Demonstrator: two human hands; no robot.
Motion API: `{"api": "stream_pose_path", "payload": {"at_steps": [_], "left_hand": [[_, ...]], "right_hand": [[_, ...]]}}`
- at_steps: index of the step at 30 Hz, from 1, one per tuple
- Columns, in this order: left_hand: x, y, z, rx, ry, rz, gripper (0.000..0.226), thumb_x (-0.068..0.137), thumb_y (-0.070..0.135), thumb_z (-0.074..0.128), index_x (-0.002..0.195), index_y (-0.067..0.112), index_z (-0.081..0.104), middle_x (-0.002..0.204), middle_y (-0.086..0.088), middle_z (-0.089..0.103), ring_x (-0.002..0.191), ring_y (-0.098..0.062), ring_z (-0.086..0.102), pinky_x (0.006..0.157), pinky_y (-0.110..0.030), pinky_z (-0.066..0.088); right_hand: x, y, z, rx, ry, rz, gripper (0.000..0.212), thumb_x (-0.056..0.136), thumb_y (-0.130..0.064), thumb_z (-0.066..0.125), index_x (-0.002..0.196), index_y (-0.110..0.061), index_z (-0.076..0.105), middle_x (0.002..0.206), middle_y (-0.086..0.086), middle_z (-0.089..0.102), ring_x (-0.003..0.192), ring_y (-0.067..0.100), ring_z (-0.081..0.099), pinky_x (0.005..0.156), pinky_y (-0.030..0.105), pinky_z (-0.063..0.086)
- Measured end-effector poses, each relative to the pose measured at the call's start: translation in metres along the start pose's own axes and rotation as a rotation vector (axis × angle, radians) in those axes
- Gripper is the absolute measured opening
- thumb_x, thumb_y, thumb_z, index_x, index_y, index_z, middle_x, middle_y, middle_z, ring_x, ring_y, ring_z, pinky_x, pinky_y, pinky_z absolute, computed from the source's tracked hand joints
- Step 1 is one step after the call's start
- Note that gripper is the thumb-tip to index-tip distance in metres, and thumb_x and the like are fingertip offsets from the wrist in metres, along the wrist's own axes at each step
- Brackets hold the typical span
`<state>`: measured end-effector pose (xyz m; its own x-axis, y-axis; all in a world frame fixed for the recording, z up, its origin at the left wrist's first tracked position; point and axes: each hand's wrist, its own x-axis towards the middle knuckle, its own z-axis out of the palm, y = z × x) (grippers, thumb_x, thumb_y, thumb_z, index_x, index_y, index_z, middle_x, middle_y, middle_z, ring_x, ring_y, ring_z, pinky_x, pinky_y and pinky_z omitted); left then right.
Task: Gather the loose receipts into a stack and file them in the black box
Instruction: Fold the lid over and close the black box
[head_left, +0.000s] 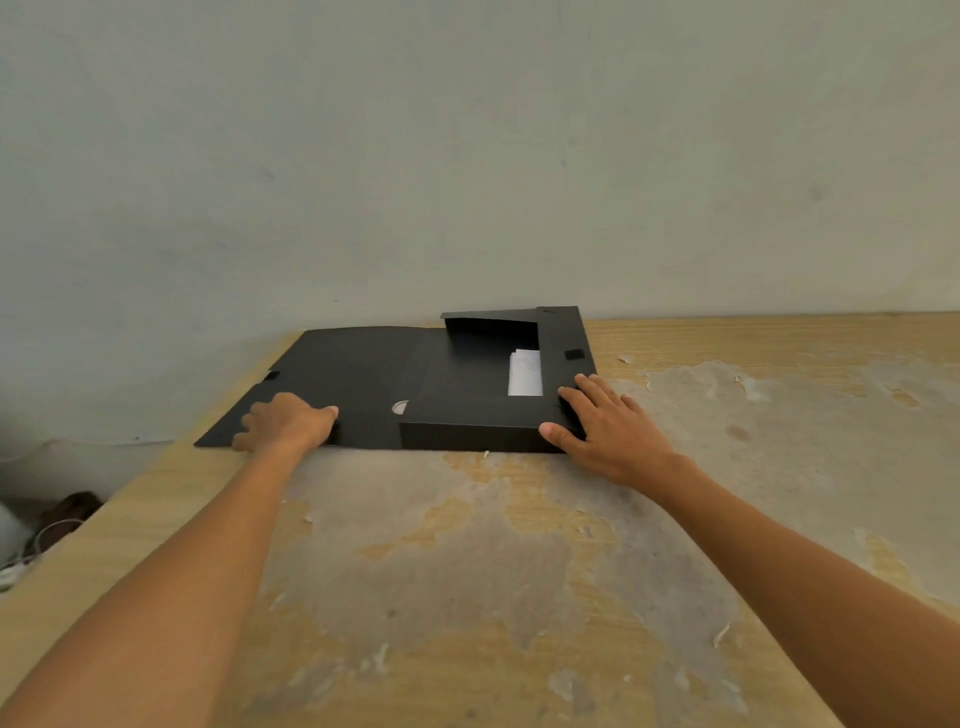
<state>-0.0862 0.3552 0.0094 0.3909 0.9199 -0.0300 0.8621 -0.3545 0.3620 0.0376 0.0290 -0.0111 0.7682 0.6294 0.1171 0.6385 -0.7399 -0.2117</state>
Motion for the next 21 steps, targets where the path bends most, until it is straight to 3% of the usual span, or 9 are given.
{"api": "stream_pose_path", "payload": {"at_steps": [6, 17, 21], "left_hand": [[0.021, -0.051, -0.007, -0.1, 0.017, -0.125, 0.107, 0.063, 0.076, 0.062, 0.137, 0.004, 0.036, 0.141, -0.022, 0.043, 0.129, -0.04, 0.039, 0.103, -0.053, 0.032], [0.049, -0.061, -0.025, -0.129, 0.029, -0.105, 0.108, 0.05, 0.078, 0.072, 0.125, 0.004, 0.044, 0.132, -0.022, 0.049, 0.122, -0.039, 0.044, 0.097, -0.046, 0.037], [0.061, -0.07, -0.032, -0.52, 0.06, -0.223, 0.082, 0.048, 0.055, 0.085, 0.103, 0.001, 0.058, 0.118, -0.022, 0.062, 0.11, -0.042, 0.053, 0.094, -0.048, 0.046]], "right_hand": [[0.001, 0.001, 0.005, -0.024, 0.025, 0.007, 0.073, 0.09, -0.065, 0.026, 0.149, -0.021, 0.021, 0.161, 0.002, 0.01, 0.149, 0.017, 0.001, 0.118, 0.044, 0.011], [0.002, -0.002, 0.005, -0.025, -0.008, 0.026, 0.083, 0.083, -0.071, 0.017, 0.15, -0.022, 0.017, 0.162, 0.003, 0.006, 0.149, 0.018, -0.003, 0.12, 0.044, 0.011], [0.001, 0.0, 0.004, -0.053, -0.006, 0.027, 0.073, 0.091, -0.064, 0.024, 0.151, -0.023, 0.016, 0.162, 0.002, 0.004, 0.149, 0.018, -0.004, 0.119, 0.045, 0.008]]}}
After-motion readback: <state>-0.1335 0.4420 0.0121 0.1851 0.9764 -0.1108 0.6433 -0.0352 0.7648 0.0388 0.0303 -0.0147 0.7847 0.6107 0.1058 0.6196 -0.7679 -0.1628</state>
